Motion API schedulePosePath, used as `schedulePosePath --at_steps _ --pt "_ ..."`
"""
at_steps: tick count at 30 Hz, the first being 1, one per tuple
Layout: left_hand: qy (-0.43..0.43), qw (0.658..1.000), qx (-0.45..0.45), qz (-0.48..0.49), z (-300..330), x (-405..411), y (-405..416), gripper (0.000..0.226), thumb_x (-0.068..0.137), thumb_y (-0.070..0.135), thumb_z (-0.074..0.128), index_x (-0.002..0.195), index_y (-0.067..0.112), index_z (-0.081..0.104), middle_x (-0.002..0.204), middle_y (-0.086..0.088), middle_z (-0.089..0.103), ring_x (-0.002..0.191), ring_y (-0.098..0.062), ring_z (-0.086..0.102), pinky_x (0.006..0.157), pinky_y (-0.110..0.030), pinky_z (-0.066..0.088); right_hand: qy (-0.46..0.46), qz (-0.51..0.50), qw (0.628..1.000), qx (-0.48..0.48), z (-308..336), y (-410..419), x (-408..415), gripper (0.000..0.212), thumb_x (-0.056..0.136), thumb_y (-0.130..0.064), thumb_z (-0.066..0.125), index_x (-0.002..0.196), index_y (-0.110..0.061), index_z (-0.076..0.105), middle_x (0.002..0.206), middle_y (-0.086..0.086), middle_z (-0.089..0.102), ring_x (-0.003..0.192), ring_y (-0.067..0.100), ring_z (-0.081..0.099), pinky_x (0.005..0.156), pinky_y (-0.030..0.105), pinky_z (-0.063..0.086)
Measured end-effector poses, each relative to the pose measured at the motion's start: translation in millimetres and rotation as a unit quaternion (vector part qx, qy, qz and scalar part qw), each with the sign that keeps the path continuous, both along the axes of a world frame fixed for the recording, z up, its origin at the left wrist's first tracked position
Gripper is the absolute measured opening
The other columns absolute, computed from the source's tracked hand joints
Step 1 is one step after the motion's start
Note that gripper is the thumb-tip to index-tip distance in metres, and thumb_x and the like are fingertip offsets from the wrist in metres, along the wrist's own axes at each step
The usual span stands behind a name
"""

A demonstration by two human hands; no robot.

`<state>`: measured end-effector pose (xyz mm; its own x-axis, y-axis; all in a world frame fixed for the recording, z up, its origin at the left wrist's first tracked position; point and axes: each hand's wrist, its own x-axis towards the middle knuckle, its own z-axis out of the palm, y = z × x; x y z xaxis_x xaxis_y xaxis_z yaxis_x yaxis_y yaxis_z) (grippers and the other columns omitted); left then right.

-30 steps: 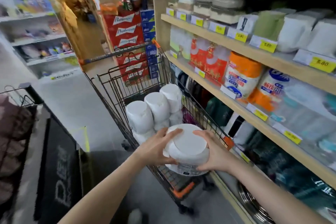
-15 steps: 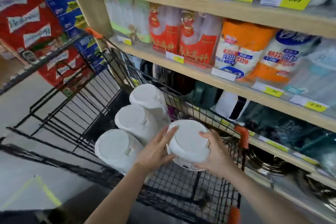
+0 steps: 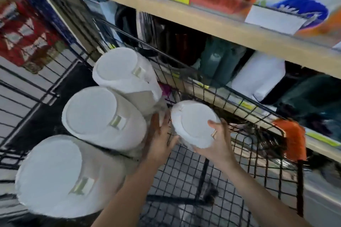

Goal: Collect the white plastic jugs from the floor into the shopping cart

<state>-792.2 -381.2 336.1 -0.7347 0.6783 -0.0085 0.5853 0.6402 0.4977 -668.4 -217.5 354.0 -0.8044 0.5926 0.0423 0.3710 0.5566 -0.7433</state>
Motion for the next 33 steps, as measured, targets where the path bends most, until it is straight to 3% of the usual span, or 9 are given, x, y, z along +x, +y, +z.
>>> schedulePosePath --at_steps 3,9,15,18,20,21,23,26,33 --pt "0.066 0.997 -0.03 -0.002 -16.8 -3.7 6.7 0.093 0.076 0.033 0.074 0.147 0.012 0.018 0.152 -0.023 0.026 0.14 -0.034 0.016 0.11 -0.055 0.026 0.002 0.009 1.0 0.01 -16.3 -4.6 2.7 0.097 0.045 -0.019 0.093 0.12 -0.03 0.033 0.135 0.016 0.029 0.125 0.029 0.035 0.087 0.037 0.052" --pt "0.092 0.992 -0.083 0.002 -14.8 0.9 13.9 0.102 0.064 0.027 0.084 0.144 0.005 0.025 0.148 -0.025 0.034 0.139 -0.037 0.023 0.109 -0.051 0.03 -0.017 0.04 0.998 0.037 -15.9 0.9 5.8 0.096 0.048 -0.028 0.091 0.123 -0.028 0.031 0.138 0.017 0.024 0.128 0.037 0.033 0.089 0.049 0.052" --pt "0.029 0.994 -0.103 0.004 7.1 -1.0 11.6 0.1 0.067 0.023 0.082 0.147 0.01 0.023 0.151 -0.019 0.03 0.14 -0.035 0.027 0.11 -0.046 0.032 -0.169 0.111 0.978 0.05 9.8 19.0 12.6 0.1 0.057 -0.041 0.085 0.132 -0.036 0.019 0.146 0.013 0.017 0.135 0.031 0.025 0.105 0.052 0.038" --pt "-0.057 0.989 -0.133 0.019 44.0 7.3 17.7 0.088 0.089 0.033 0.06 0.152 0.018 0.001 0.158 -0.01 0.011 0.145 -0.026 0.012 0.117 -0.041 0.021 -0.273 0.158 0.948 -0.03 46.2 31.8 13.9 0.099 0.065 -0.039 0.082 0.143 -0.037 0.021 0.153 0.006 0.004 0.142 0.029 0.013 0.112 0.044 0.029" --pt "-0.083 0.984 -0.158 -0.002 76.0 11.1 20.2 0.082 0.094 0.037 0.051 0.151 0.019 -0.005 0.157 -0.006 0.009 0.144 -0.025 0.014 0.114 -0.045 0.029 -0.311 0.179 0.931 -0.062 77.9 39.3 16.9 0.093 0.071 -0.034 0.079 0.145 -0.04 0.022 0.157 0.007 -0.009 0.145 0.027 0.005 0.115 0.039 0.02" --pt "-0.087 0.982 -0.164 -0.021 92.8 12.4 20.5 0.078 0.095 0.037 0.049 0.151 0.018 -0.001 0.157 -0.006 0.012 0.142 -0.026 0.021 0.109 -0.047 0.034 -0.316 0.178 0.93 -0.063 96.1 41.4 20.0 0.088 0.074 -0.032 0.077 0.144 -0.042 0.024 0.158 0.006 -0.006 0.146 0.026 0.007 0.115 0.038 0.02" --pt "-0.094 0.979 -0.172 -0.061 126.3 16.3 19.4 0.068 0.095 0.035 0.048 0.149 0.018 0.011 0.152 -0.008 0.023 0.132 -0.029 0.037 0.1 -0.048 0.042 -0.303 0.156 0.938 -0.062 137.4 41.1 30.5 0.077 0.078 -0.029 0.074 0.139 -0.045 0.029 0.155 0.004 0.019 0.141 0.024 0.026 0.112 0.038 0.028" --pt "-0.108 0.975 -0.162 -0.109 169.1 29.7 16.4 0.056 0.095 0.029 0.05 0.143 0.018 0.025 0.139 -0.01 0.042 0.117 -0.029 0.052 0.096 -0.045 0.045 -0.306 0.121 0.942 -0.071 200.2 36.5 61.2 0.057 0.085 -0.032 0.067 0.136 -0.03 0.042 0.14 0.001 0.048 0.125 0.017 0.048 0.1 0.029 0.039" --pt "-0.077 0.96 -0.097 -0.252 258.6 106.0 46.9 0.041 0.093 0.029 0.053 0.13 0.014 0.044 0.121 -0.007 0.057 0.101 -0.025 0.059 0.086 -0.035 0.047 -0.258 0.021 0.963 -0.075 290.1 20.8 183.6 0.032 0.088 -0.025 0.064 0.119 -0.018 0.06 0.111 0.002 0.067 0.098 0.014 0.062 0.081 0.022 0.046"
